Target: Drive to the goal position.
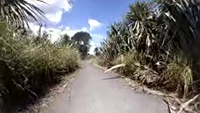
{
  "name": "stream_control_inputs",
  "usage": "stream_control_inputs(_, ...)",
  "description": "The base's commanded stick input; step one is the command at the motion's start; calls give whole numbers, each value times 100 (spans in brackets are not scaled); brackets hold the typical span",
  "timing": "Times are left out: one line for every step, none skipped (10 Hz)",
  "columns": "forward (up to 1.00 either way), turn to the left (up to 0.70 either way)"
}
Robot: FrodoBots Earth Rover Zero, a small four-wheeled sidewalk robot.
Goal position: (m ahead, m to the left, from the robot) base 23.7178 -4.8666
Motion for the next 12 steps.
stream_control_inputs(50,7)
stream_control_inputs(50,7)
stream_control_inputs(50,6)
stream_control_inputs(50,6)
stream_control_inputs(50,6)
stream_control_inputs(50,6)
stream_control_inputs(50,6)
stream_control_inputs(50,6)
stream_control_inputs(50,6)
stream_control_inputs(50,6)
stream_control_inputs(50,6)
stream_control_inputs(50,6)
